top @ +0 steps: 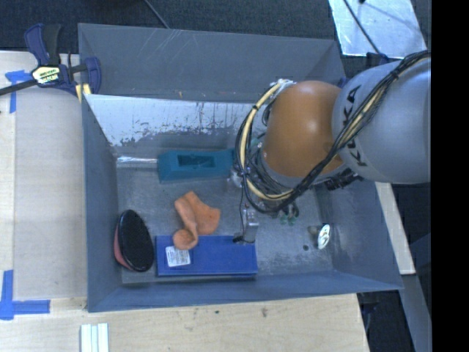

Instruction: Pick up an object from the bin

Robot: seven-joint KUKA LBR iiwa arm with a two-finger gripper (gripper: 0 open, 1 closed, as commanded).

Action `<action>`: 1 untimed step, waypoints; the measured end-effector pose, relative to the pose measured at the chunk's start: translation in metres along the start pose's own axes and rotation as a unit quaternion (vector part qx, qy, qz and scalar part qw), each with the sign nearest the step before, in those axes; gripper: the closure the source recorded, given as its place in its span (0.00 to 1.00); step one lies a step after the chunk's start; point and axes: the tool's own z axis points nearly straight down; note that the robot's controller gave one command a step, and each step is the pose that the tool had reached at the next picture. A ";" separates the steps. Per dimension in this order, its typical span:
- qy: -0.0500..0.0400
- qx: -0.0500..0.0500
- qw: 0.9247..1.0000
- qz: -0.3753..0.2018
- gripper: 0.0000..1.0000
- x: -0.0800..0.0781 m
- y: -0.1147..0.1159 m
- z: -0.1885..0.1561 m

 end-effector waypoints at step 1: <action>-0.002 0.000 0.997 -0.072 0.00 0.033 0.015 0.054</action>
Offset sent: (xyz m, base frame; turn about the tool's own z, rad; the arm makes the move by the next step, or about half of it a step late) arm -0.0539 0.0717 0.0029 0.0522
